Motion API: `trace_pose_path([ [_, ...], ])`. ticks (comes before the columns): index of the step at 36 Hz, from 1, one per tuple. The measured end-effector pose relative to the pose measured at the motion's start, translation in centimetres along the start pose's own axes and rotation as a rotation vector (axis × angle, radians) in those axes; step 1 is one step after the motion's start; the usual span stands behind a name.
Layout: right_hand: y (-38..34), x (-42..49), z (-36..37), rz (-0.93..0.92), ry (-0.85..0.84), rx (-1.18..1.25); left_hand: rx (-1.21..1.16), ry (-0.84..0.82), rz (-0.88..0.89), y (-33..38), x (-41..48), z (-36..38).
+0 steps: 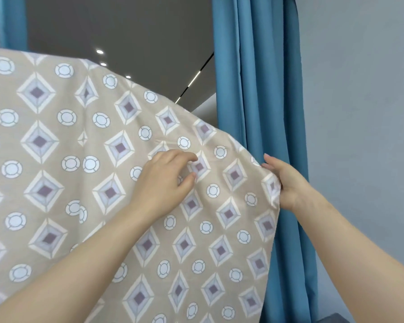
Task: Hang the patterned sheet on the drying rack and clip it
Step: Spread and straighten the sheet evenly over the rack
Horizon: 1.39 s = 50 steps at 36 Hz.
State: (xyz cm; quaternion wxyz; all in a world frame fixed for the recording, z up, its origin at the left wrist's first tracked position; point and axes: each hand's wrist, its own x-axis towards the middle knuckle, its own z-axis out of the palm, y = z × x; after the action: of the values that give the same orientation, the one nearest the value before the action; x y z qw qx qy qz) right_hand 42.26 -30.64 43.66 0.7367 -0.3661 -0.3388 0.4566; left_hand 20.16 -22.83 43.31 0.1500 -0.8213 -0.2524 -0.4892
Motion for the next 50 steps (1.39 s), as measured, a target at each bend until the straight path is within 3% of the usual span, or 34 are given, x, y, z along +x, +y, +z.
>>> trace_pose_path([
  [5, 0.8, 0.6, -0.3, 0.1, -0.088, 0.037, -0.002, 0.01, -0.002, -0.2, -0.1, -0.2],
  [11, 1.1, 1.3, -1.4, -0.077, -0.045, 0.346, -0.008, -0.021, 0.0, -0.4, -0.3, 0.1],
  [15, 2.5, 1.1, -1.7, -0.091, -0.21, 0.442, -0.019, -0.037, -0.005, -0.4, -0.6, 0.8],
  [18, 4.0, 1.3, -1.7, 0.051, -0.315, 0.315, -0.041, -0.043, -0.017, -0.1, -1.2, 1.4],
  [21, 4.6, 1.0, -1.0, 0.113, -0.272, -0.085, -0.048, -0.071, -0.015, 0.0, -1.8, 2.0],
  [24, 4.1, 1.2, -0.2, -0.057, -0.166, -0.29, -0.066, -0.085, -0.021, -0.2, -2.2, 2.3],
  [27, 2.6, 1.1, 0.5, -0.352, 0.103, -0.118, -0.066, -0.072, -0.023, -0.5, -2.7, 2.5],
  [29, 1.3, 1.0, 0.7, -0.514, 0.177, 0.067, -0.061, -0.058, -0.027, -0.8, -2.9, 2.6],
  [31, 0.7, 0.7, 0.8, -0.508, 0.049, 0.071, -0.048, -0.036, -0.008, -0.9, -3.1, 2.9],
  [34, 2.8, 0.0, 1.2, -0.215, -0.212, -0.25, -0.044, -0.047, -0.016, -0.8, -3.3, 3.1],
  [36, 5.0, 0.6, 0.9, -0.101, -0.244, -0.464, -0.043, -0.055, -0.028, -0.6, -3.6, 3.2],
  [39, 6.8, 1.9, 0.8, -0.238, -0.066, -0.569, -0.009, -0.05, -0.018, -0.6, -4.1, 3.2],
  [43, 4.6, 2.4, 0.7, -0.535, 0.224, -0.28, 0.041, -0.026, 0.021, -1.3, -4.7, 3.3],
  [45, 3.2, 2.2, 0.6, -0.579, 0.12, -0.096, 0.022, -0.034, 0.034, -1.5, -4.8, 3.3],
  [47, 2.8, 1.5, 0.8, -0.419, -0.17, 0.058, 0.005, -0.045, 0.036, -1.3, -4.8, 3.2],
  [50, 5.5, 0.5, -0.3, -0.18, -0.307, -0.214, 0.005, -0.063, 0.011, -0.7, -4.8, 3.3],
])
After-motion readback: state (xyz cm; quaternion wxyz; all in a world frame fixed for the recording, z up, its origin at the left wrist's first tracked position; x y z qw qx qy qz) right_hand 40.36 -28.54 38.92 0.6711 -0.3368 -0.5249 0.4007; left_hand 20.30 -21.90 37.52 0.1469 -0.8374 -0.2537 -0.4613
